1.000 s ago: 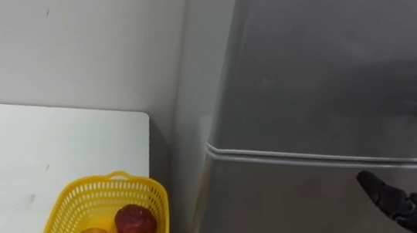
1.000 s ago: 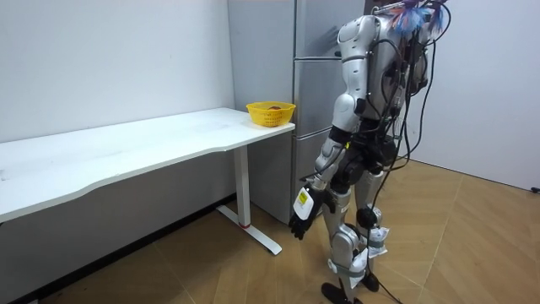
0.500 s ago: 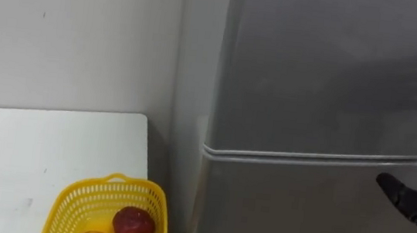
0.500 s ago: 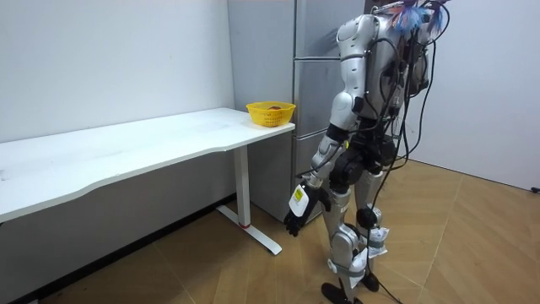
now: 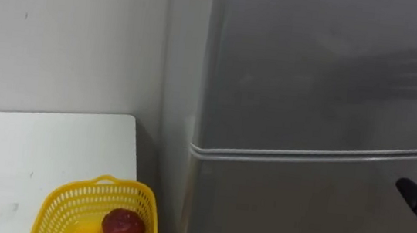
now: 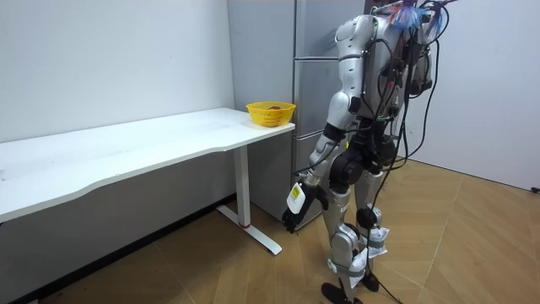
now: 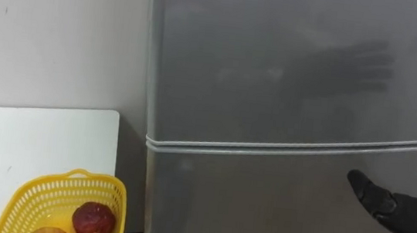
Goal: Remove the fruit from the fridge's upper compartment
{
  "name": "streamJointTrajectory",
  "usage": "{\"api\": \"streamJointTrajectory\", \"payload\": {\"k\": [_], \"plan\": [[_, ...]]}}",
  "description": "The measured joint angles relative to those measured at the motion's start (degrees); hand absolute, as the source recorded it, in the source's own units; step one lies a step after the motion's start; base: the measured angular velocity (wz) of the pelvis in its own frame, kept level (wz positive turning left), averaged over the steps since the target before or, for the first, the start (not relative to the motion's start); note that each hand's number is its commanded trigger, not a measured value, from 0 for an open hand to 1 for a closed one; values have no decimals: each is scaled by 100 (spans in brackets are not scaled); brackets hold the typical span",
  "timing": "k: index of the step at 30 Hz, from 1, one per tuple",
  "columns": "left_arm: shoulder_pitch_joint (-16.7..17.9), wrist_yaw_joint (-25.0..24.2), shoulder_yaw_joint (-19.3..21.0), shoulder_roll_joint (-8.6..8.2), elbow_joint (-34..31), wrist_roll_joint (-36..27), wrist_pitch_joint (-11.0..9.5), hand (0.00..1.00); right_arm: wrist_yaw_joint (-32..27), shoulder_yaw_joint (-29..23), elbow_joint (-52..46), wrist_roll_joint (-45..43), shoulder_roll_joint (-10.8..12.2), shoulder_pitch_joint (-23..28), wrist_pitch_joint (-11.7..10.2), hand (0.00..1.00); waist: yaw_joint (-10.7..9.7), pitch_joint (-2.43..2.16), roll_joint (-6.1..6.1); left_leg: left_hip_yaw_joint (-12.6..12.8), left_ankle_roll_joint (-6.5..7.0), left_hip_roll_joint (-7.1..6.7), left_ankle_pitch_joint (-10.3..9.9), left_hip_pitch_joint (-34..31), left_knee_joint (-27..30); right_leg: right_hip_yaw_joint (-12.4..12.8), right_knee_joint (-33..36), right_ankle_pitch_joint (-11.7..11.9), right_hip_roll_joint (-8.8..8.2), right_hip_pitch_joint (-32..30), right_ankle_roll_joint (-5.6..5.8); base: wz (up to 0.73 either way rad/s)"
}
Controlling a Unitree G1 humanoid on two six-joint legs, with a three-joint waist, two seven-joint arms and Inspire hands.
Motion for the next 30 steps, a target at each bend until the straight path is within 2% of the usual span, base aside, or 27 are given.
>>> {"api": "streamJointTrajectory", "payload": {"k": [5, 8, 10, 11, 14, 20, 22, 28, 30], "plan": [[-4, 22, 2, -2, -18, 2, -10, 0, -174, -114, 0, 18, 27, 26, -2, 0, -29, 6, 77, 75, 3, 9, -3, 42, -42, 97, 17, 9, 25, -14, 3, -8], [-31, 59, 2, -2, -40, 17, -12, 0, -289, -294, 2, 4, 117, 206, -14, 0, -53, -17, 135, 88, 4, 9, -5, 44, -52, 110, 19, 10, 28, -24, 3, -2], [-18, 117, 2, -1, -93, 16, 7, 0, -324, -300, 52, 10, 207, 358, -11, 0, -135, -14, 170, 105, 4, 9, -5, 56, -55, 118, 35, 12, 28, -6, 2, -2], [-11, 131, 2, -1, -158, 16, 31, 0, -378, -300, 77, 18, 287, 471, -11, 0, -143, -11, 167, 118, 4, 10, -5, 62, -55, 127, 37, 12, 30, -3, 2, 0], [-59, 135, 0, -1, -229, 16, 44, 0, -549, -300, 327, 75, 341, 675, 18, 0, -150, -7, 173, 137, 4, 7, -5, 66, -54, 157, 14, 11, 33, -12, 3, -5], [-32, 139, -10, 2, -353, 15, 60, 0, -852, -305, 1045, 87, 392, 758, 67, 0, -179, -6, 155, 161, 4, 10, -4, 67, -54, 245, 32, 11, 55, -47, 5, -5], [-32, 141, -14, 1, -377, 7, 41, 0, -1011, -300, 1322, 80, 527, 789, 58, 0, -164, -5, 141, 199, 3, 13, -4, 79, -53, 263, 39, 13, 59, -44, 5, -5], [-34, 162, -122, 0, -374, -65, 42, 0, -1178, -74, 2385, 65, 760, 885, 58, 0, -150, 9, 92, 260, 5, 20, -5, 56, -53, 281, 50, 8, 54, -72, 12, -3], [-4, 172, -126, 10, -375, -62, 51, 0, -1239, 92, 2711, 55, 773, 924, 58, 0, -144, 25, 87, 260, 8, 18, -9, 50, -55, 270, 104, 0, 47, -111, 11, 0]]}}
